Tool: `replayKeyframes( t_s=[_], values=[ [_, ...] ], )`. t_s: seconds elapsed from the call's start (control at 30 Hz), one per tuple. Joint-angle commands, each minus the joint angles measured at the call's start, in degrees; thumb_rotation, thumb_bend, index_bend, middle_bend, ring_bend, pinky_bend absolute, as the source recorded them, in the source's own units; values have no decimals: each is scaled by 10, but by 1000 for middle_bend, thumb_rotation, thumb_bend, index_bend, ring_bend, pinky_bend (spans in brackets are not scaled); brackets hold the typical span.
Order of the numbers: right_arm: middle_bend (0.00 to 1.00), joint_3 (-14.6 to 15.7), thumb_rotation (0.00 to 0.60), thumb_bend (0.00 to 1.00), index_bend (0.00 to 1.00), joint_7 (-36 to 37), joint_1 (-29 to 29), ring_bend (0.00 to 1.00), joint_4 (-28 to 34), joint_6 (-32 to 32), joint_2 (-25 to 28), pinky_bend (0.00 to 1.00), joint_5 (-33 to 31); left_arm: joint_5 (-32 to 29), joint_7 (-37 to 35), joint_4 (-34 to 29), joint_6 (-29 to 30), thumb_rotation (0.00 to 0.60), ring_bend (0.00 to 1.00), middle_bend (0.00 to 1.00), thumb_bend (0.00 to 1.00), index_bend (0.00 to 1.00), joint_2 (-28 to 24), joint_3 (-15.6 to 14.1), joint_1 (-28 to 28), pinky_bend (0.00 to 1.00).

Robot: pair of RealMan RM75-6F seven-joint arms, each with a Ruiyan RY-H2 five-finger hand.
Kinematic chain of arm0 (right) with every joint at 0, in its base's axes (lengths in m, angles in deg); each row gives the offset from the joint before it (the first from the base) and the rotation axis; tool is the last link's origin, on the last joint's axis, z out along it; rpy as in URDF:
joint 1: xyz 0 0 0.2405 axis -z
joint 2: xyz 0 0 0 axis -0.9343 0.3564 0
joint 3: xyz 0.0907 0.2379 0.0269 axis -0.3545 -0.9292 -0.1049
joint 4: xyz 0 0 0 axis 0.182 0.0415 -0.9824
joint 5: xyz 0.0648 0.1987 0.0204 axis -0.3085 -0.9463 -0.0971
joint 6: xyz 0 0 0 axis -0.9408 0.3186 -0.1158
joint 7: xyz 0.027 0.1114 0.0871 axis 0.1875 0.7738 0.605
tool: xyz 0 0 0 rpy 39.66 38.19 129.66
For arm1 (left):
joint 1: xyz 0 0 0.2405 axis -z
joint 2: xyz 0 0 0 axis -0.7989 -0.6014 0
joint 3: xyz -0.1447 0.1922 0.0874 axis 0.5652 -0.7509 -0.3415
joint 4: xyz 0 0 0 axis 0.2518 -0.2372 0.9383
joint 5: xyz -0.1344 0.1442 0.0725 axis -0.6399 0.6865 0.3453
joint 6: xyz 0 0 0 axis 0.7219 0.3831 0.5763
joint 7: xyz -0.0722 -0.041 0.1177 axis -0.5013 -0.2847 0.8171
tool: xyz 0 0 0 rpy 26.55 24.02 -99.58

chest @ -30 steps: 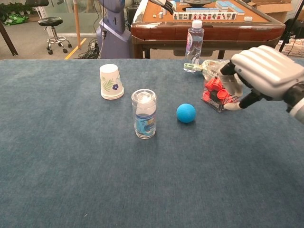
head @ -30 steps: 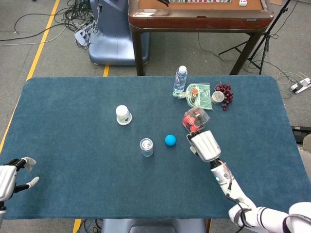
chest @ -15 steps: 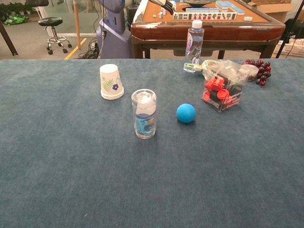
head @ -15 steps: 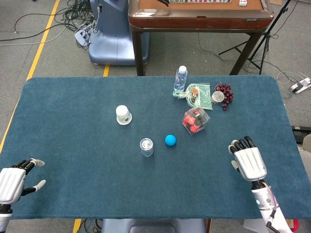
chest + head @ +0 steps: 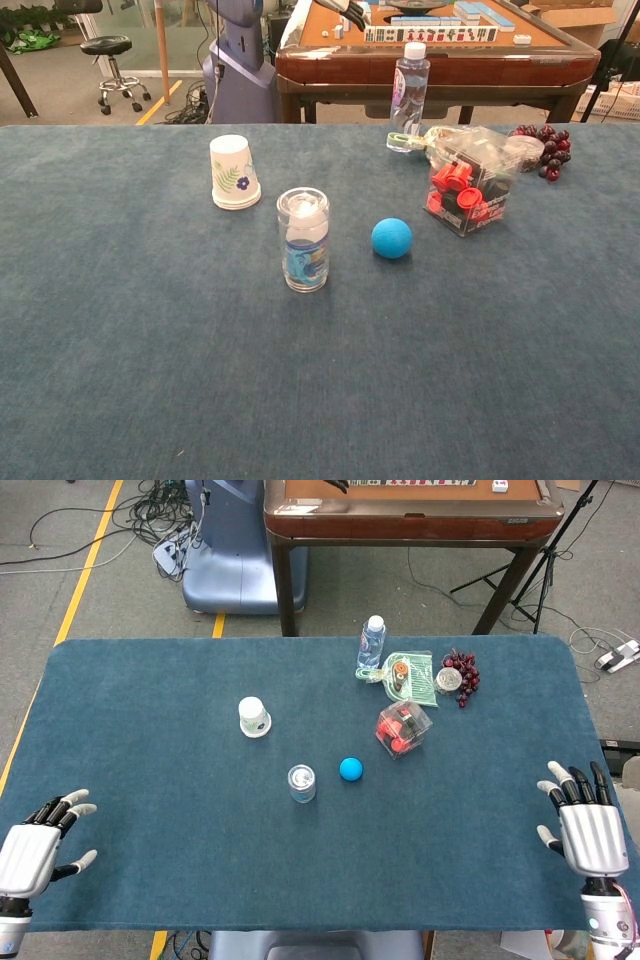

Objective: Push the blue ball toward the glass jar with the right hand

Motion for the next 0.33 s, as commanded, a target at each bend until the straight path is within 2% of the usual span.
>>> replayKeyframes(
  t_s=[0.03, 0.33],
  values=[
    [170, -8, 600, 0, 310, 15, 13, 116, 20, 5, 20, 0, -7, 2, 7, 1, 0, 600, 180, 192, 59, 306, 5, -1, 1, 368],
    [167, -19, 600, 0, 305, 33, 13, 113, 27, -25, 31, 0, -11, 4, 21, -4, -7, 600, 177, 191, 58, 305, 10, -1, 7, 365]
  ],
)
